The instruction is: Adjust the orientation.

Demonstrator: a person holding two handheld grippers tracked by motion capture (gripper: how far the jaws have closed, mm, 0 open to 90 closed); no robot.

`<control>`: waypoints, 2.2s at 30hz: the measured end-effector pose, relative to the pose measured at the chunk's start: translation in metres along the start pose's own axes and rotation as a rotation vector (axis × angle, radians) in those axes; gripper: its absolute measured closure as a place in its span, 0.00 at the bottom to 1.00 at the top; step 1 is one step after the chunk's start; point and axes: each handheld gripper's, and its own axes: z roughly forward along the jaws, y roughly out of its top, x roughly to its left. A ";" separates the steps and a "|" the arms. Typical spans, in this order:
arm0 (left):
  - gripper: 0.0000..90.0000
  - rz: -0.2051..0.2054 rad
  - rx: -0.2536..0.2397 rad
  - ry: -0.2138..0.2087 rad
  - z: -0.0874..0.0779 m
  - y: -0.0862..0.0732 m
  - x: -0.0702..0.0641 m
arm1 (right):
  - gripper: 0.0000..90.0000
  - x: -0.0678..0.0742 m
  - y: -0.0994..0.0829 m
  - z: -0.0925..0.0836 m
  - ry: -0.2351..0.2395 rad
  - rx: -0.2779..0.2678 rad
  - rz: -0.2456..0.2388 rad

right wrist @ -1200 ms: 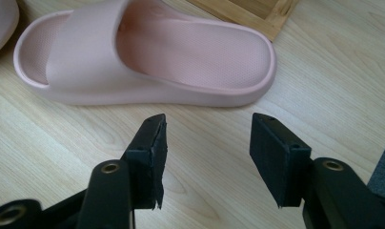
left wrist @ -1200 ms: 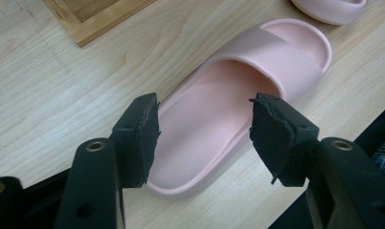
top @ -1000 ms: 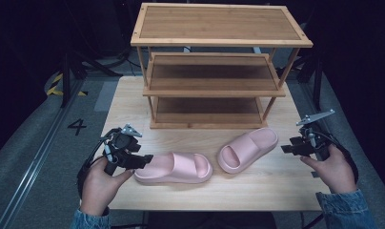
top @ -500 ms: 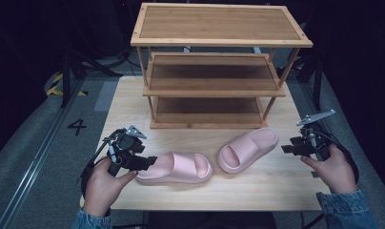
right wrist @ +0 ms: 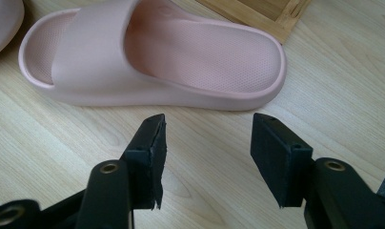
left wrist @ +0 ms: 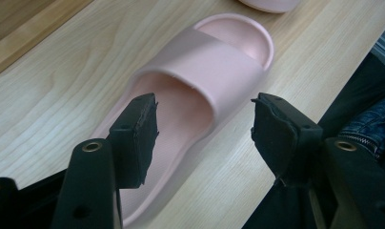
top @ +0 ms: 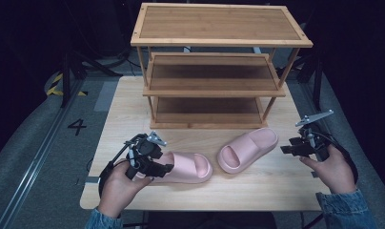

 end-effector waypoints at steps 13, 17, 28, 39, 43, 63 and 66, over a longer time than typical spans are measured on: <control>0.48 0.011 0.089 -0.007 0.045 -0.002 0.001 | 0.51 0.001 0.000 0.004 0.007 0.007 -0.002; 0.49 0.036 0.112 -0.026 0.056 -0.004 0.001 | 0.51 0.001 0.000 0.004 0.009 0.004 -0.001; 0.53 0.049 0.201 -0.039 0.075 -0.007 0.002 | 0.50 0.002 0.000 0.008 0.021 0.017 -0.001; 0.75 0.162 0.199 -0.008 0.076 -0.010 -0.007 | 0.49 0.004 0.001 0.013 0.033 0.036 -0.011; 0.88 0.184 0.192 0.007 0.072 -0.009 -0.010 | 0.49 0.004 0.001 0.015 0.035 0.042 -0.009; 0.93 0.093 0.114 0.007 0.038 -0.003 -0.001 | 0.49 0.004 -0.001 0.016 0.033 0.047 -0.005; 0.92 0.095 0.087 0.014 0.029 -0.001 -0.001 | 0.49 0.003 -0.003 0.014 0.032 0.045 0.001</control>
